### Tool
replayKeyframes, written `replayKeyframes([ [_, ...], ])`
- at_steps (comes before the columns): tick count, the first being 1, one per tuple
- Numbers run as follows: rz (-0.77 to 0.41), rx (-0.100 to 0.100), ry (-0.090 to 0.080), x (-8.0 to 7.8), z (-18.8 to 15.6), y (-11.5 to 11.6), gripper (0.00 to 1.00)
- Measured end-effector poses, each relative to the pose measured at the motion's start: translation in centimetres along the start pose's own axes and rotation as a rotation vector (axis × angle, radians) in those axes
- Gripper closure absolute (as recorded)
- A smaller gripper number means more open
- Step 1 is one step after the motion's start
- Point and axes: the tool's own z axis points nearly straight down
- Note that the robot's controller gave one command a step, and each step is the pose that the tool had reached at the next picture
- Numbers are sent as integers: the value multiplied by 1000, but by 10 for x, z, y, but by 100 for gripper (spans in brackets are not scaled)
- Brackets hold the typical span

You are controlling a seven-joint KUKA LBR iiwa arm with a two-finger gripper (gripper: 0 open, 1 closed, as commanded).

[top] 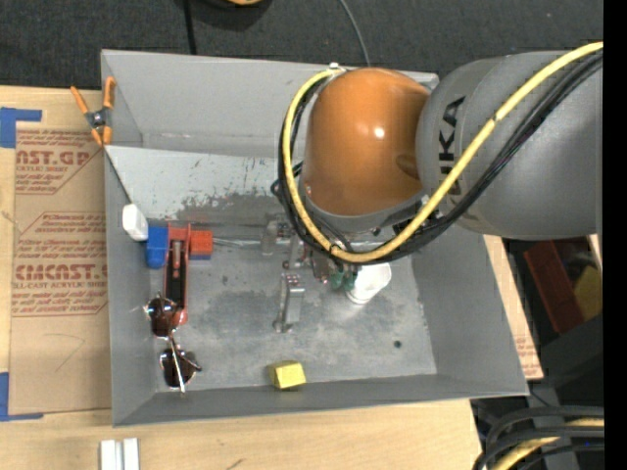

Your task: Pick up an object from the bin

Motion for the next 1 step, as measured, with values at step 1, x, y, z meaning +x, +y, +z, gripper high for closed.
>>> replayKeyframes([
  [1,2,-1,-8,-1,-5,-1,0],
])
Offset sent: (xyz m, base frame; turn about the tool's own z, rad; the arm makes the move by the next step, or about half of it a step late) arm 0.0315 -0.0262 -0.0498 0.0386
